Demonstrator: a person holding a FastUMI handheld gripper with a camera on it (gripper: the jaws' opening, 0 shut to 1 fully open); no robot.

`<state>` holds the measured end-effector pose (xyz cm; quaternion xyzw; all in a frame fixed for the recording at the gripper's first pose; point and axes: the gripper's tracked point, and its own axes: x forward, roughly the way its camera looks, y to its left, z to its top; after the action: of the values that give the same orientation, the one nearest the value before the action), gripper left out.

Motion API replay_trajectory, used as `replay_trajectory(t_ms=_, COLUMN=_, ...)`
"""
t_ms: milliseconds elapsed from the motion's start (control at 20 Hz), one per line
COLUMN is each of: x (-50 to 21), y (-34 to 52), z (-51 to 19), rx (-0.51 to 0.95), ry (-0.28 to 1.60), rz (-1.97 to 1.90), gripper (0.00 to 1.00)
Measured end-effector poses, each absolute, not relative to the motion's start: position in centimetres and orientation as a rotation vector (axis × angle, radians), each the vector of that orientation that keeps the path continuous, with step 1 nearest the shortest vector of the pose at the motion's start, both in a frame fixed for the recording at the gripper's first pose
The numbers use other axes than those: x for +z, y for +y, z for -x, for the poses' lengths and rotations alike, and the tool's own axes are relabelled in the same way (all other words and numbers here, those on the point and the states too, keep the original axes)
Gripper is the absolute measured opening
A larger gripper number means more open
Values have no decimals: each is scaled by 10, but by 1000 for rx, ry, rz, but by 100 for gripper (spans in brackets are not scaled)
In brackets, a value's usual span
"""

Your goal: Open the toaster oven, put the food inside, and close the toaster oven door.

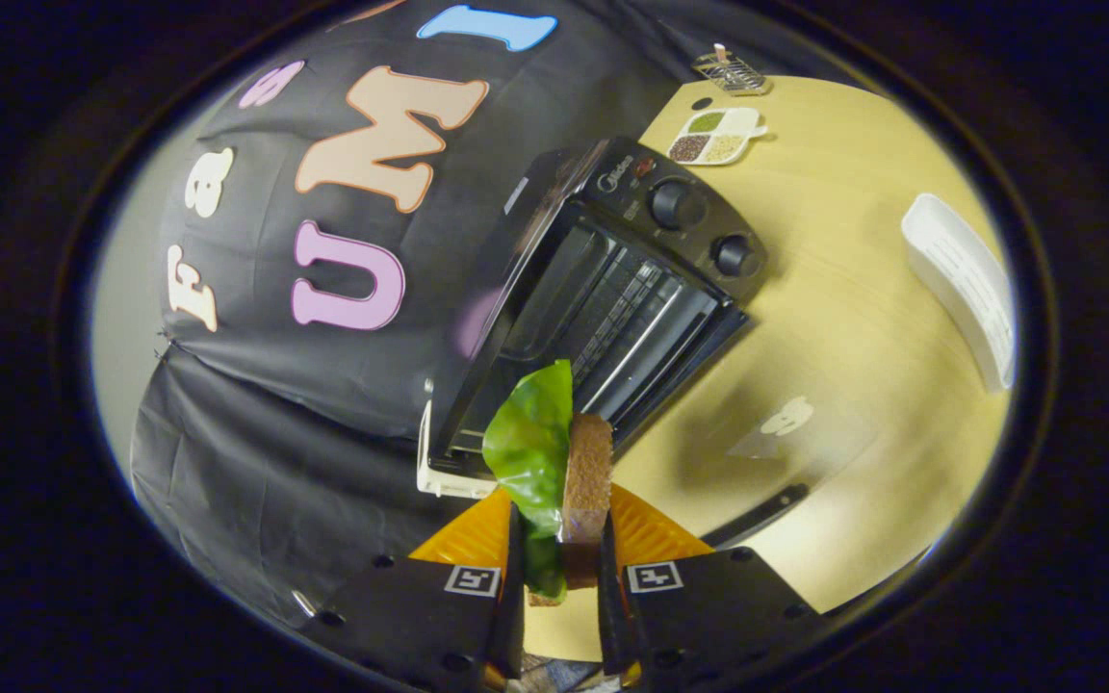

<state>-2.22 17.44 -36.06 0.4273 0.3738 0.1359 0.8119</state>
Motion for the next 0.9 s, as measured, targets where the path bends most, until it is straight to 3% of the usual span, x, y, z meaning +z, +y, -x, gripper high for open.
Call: replay_trajectory(t_ms=900, x=-399, y=204, z=-110, rx=124, ry=561, rz=-1029, gripper=36)
